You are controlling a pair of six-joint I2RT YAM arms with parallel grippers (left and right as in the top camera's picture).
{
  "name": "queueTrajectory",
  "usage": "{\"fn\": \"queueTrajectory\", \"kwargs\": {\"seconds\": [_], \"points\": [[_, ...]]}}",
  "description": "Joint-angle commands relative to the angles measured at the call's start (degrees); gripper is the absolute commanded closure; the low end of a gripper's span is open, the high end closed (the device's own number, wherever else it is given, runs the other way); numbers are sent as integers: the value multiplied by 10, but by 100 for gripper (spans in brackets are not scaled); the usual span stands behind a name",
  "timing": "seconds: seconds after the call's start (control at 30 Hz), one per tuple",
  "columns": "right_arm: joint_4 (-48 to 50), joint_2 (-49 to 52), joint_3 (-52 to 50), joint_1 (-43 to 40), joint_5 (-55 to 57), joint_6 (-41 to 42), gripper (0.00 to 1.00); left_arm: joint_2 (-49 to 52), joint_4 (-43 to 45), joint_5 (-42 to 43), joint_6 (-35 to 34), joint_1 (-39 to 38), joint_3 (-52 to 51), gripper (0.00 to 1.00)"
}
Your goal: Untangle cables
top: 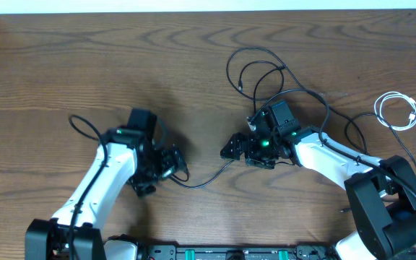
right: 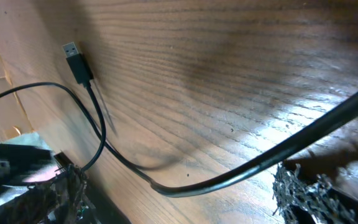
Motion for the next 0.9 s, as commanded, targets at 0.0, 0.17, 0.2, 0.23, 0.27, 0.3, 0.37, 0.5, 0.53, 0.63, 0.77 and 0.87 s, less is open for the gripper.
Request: {"fn": "queueTrajectory", "kwargs": {"seconds": [0.0,0.17,0.2,0.23,0.27,0.3,0.37,0.5,0.53,0.63,0.77,0.87], "points": [[-11,15,-13,6,69,-21,1,2,-9,62,35,-4,75,4],[-13,15,-13,6,65,-45,1,2,43,160,34,-52,123,34],[-17,15,-13,6,59,-60,1,2,62,160,24,-68,124,40],[-20,15,-13,5,49,-80,1,2,77,160,15,-83,123,42],[-22,15,-13,5,28,-112,1,3,97,160,5,-101,123,43],[-22,15,-13,4,6,-137,1,5,114,160,-4,-116,123,43],[-25,15,-13,4,-27,-170,1,10,156,160,-26,-148,124,42],[-35,15,-13,4,-33,-175,1,13,209,160,-57,-165,140,32],[-35,15,-13,4,-33,-175,1,13,201,160,-57,-159,152,30],[-34,15,-13,5,-35,-174,1,13,134,147,-33,-126,215,27],[-14,14,-12,5,-49,-181,1,13,9,79,12,-66,307,23],[10,14,4,5,-82,-181,3,12,-67,52,39,-12,354,20]]}}
